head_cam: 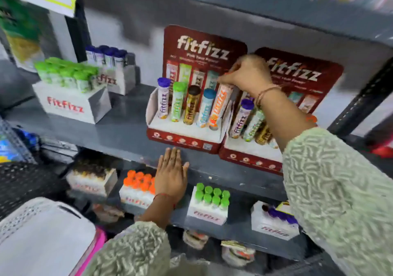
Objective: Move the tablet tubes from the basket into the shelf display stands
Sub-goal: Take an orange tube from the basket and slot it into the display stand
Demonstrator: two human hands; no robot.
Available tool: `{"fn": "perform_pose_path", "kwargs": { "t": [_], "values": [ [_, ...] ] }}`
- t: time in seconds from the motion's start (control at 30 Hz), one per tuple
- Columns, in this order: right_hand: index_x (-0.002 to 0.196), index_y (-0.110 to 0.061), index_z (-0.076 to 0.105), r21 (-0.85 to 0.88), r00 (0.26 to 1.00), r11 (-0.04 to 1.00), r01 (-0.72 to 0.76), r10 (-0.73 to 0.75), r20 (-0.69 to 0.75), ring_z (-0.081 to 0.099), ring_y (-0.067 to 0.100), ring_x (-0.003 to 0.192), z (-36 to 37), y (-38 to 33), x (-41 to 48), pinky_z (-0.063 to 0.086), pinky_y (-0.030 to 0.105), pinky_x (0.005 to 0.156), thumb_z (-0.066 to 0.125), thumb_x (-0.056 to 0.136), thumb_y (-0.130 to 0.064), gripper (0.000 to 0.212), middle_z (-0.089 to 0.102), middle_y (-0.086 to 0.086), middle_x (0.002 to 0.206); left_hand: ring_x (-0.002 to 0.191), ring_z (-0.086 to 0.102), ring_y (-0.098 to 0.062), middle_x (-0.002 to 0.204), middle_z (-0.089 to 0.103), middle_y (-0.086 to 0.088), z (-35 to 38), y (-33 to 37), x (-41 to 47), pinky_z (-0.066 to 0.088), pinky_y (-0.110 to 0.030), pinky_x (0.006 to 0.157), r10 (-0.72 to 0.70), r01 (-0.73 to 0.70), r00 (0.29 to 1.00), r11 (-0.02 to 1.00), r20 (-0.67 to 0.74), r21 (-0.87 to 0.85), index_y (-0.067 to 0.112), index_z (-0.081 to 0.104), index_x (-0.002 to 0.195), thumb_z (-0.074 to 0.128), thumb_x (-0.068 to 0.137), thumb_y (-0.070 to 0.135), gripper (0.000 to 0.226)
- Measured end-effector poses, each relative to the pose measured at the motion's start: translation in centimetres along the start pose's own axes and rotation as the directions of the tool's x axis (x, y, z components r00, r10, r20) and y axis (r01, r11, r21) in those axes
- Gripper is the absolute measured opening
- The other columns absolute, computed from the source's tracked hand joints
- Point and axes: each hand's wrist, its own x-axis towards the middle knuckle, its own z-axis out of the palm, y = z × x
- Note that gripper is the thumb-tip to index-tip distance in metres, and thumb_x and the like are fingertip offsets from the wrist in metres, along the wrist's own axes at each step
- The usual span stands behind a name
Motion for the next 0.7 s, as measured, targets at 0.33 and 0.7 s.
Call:
{"fn": "perform_pose_path", "kwargs": {
  "t": [0.33, 0.7],
  "values": [
    [0.093, -0.016, 0.072, -0.019, 0.986, 1.0, -0.01, 0.013, 0.168, 0.06, 0.012, 0.089, 1.4, 1.7, 1.7, 0.044, 0.021, 0.074, 0.079, 0.065, -0.014, 0.029, 0.071, 0.001, 0.109, 0.144, 0.004, -0.022, 0.155, 0.016, -0.012, 0.1, 0.4, 0.1, -0.005, -0.033, 0.116, -0.042, 0.041, 0.999, 0.999, 0.025, 0.011, 0.006, 0.017, 0.141, 0.006, 0.088, 0.039, 0.063],
    [0.102, -0.009, 0.068, -0.017, 0.987, 1.0, 0.014, -0.012, 0.16, 0.063, 0.02, 0.102, 1.9, 1.0, 1.5, 0.053, 0.034, 0.092, 0.08, 0.067, -0.018, 0.038, 0.067, 0.006, 0.114, 0.144, 0.003, -0.021, 0.155, 0.014, -0.011, -0.2, 0.3, 0.2, -0.007, -0.031, 0.115, -0.024, 0.024, 0.999, 1.0, 0.044, -0.004, 0.007, 0.015, 0.142, 0.02, 0.098, 0.033, 0.051]
  ]
}}
